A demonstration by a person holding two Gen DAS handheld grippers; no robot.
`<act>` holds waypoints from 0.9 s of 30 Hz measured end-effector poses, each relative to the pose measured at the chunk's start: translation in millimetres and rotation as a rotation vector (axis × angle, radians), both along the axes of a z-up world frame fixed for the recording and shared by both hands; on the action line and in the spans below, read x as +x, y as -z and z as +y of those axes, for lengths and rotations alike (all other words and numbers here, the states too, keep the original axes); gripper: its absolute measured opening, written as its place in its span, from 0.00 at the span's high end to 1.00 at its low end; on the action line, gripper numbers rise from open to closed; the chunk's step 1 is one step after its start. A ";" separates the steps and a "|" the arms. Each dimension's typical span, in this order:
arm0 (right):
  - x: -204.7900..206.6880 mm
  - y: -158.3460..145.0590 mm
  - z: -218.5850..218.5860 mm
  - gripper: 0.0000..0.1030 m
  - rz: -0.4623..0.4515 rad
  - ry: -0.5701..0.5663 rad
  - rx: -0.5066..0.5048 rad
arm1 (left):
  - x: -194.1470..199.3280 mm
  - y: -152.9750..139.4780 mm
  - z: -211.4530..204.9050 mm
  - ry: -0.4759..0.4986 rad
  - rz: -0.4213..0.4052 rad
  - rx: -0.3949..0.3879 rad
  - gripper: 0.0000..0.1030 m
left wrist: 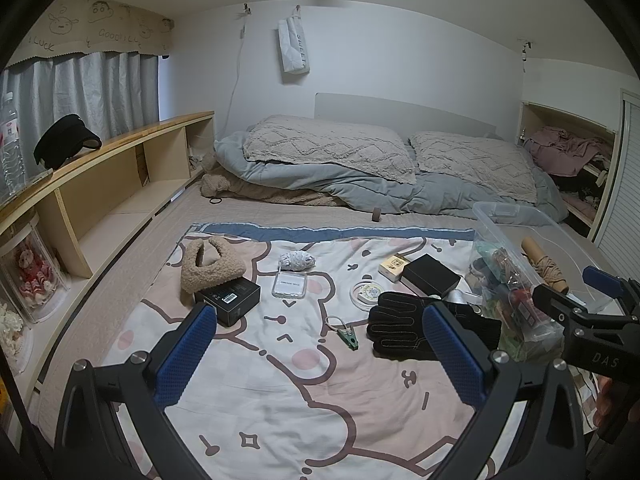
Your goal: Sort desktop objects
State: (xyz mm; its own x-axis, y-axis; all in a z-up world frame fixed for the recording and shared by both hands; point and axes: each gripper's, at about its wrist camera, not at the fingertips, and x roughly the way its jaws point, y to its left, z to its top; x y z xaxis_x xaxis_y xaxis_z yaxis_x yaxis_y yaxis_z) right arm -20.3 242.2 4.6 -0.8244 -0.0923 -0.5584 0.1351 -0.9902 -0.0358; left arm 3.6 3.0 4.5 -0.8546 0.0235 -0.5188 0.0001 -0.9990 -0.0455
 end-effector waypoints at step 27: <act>0.3 -1.1 1.6 0.00 0.003 -0.006 -0.006 | 0.5 -0.7 0.6 -0.005 0.002 -0.003 0.00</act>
State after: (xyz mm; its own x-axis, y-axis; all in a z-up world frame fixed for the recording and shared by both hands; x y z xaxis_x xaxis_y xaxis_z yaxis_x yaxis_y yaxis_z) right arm -20.0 243.8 5.7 -0.8254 -0.1004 -0.5556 0.1405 -0.9896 -0.0299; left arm 4.0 3.5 5.2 -0.8558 0.0177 -0.5169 0.0052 -0.9991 -0.0428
